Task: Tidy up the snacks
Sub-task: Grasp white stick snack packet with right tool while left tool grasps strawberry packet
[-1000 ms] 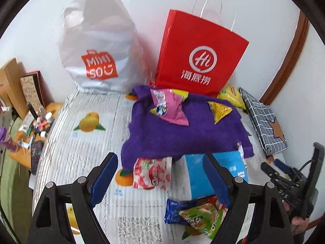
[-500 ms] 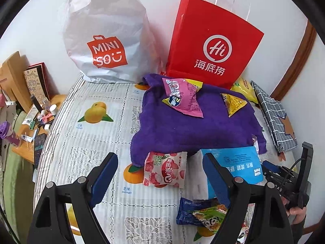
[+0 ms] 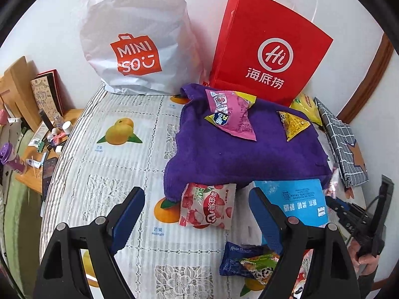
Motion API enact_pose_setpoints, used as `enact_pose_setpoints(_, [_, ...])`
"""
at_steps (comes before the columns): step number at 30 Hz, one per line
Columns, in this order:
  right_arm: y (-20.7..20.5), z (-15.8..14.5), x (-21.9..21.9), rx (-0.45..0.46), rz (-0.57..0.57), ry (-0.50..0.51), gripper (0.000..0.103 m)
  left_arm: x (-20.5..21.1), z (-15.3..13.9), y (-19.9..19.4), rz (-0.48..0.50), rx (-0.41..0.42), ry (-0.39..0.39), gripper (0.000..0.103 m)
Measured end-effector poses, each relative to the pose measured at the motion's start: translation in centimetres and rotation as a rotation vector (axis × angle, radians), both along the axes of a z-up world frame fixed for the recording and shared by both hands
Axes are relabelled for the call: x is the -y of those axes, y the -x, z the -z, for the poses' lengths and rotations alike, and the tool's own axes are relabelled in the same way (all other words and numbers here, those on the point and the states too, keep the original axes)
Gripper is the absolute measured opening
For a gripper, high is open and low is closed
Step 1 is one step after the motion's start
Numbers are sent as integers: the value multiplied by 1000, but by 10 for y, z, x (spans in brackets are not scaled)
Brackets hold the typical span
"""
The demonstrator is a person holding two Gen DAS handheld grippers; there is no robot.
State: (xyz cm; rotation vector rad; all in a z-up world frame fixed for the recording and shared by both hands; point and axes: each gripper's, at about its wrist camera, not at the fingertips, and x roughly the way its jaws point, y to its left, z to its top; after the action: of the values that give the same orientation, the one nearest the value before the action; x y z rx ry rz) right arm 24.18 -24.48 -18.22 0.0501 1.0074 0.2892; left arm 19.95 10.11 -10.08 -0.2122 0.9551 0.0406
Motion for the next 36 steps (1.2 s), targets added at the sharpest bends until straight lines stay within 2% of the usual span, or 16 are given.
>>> enact_pose_setpoints(7, [47, -19, 27, -22, 63, 38, 16, 3, 2, 15, 8, 6, 23, 84])
enact_pose_setpoints(10, [67, -9, 34, -85, 74, 62, 17, 7, 6, 21, 20, -2, 43, 84])
enact_pose_setpoints(14, [84, 9, 39, -148, 75, 45, 18, 12, 13, 24, 32, -17, 38, 84])
enact_pose_setpoints(20, [77, 16, 41, -113, 97, 40, 31, 9, 16, 26, 13, -34, 11, 84])
enact_pose_setpoints(23, [70, 26, 38, -136, 95, 65, 30, 4, 18, 25, -1, -45, -1, 84])
enact_pose_setpoints(25, [73, 26, 34, -98, 86, 102, 23, 1, 23, 23, -6, -63, -15, 84])
enact_pose_setpoints(26, [74, 27, 33, -93, 81, 106, 23, 0, 26, 21, -11, -71, -23, 84])
enact_pose_setpoints(31, [73, 26, 39, -79, 104, 64, 21, -1, 45, 8, -11, -109, -8, 84])
enact_pose_setpoints(36, [69, 23, 42, -70, 105, 70, 21, 6, 62, -9, 28, -128, -12, 84])
